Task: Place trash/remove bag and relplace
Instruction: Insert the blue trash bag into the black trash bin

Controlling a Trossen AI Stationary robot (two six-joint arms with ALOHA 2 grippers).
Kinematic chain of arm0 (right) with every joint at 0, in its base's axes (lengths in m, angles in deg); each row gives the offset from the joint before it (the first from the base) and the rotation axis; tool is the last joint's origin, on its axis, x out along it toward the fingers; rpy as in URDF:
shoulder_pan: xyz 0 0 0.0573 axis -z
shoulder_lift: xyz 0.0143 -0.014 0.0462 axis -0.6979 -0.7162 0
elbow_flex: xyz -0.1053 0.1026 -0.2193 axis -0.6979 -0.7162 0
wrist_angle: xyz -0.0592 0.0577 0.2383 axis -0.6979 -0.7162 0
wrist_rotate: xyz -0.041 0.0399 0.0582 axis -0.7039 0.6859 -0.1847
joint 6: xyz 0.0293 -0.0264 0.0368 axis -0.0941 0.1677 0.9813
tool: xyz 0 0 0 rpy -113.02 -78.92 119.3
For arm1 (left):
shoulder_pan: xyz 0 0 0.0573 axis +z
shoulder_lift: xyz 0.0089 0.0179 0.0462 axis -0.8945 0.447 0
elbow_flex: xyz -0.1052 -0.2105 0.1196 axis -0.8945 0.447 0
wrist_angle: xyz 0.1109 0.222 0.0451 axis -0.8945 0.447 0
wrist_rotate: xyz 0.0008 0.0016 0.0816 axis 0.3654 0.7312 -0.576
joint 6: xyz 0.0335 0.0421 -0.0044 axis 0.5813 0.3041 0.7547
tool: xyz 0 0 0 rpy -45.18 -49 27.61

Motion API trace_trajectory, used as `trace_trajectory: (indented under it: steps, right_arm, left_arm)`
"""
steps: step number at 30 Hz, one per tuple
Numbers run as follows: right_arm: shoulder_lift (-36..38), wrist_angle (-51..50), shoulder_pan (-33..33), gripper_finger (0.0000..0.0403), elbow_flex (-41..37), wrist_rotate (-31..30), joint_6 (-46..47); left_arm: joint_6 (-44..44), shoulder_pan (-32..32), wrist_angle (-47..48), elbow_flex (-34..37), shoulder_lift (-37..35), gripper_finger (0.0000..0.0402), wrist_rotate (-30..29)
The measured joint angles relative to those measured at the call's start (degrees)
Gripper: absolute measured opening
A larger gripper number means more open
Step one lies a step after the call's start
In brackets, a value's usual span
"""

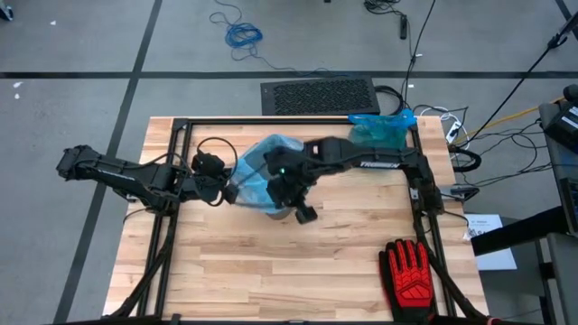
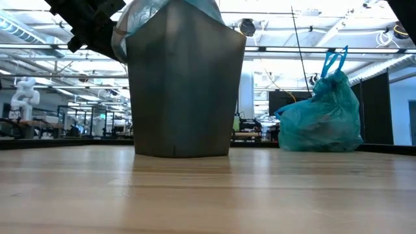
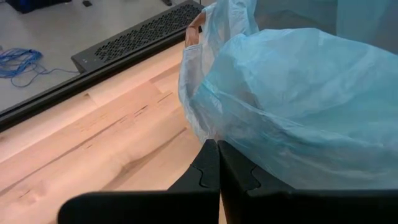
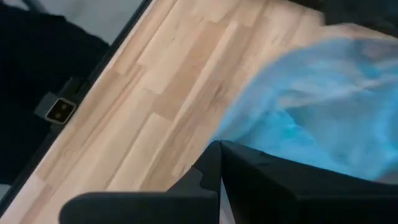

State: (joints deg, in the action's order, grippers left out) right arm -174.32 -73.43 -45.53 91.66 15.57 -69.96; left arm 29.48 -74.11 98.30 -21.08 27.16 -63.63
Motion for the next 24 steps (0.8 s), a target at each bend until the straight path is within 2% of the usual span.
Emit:
trace_trajectory:
  steps: [10,17,24]
  right_arm:
    - [-0.5,0.5,-1.5,0.0,-4.6,-0.9,3.6]
    - [-0.5,1.0,-1.9,0.0,-7.4,-8.4,6.1]
    - [-0.4,3.1,-2.1,0.0,-12.6,-10.2,7.4]
  left_arm:
    - [-0.4,0.0,1.5,0.0,0.0,0.0,0.0]
    - [-0.3,0.0,1.7,0.0,0.0,0.0,0.0]
    - [-0.4,0.0,3.1,0.0,0.0,0.0,-0.2]
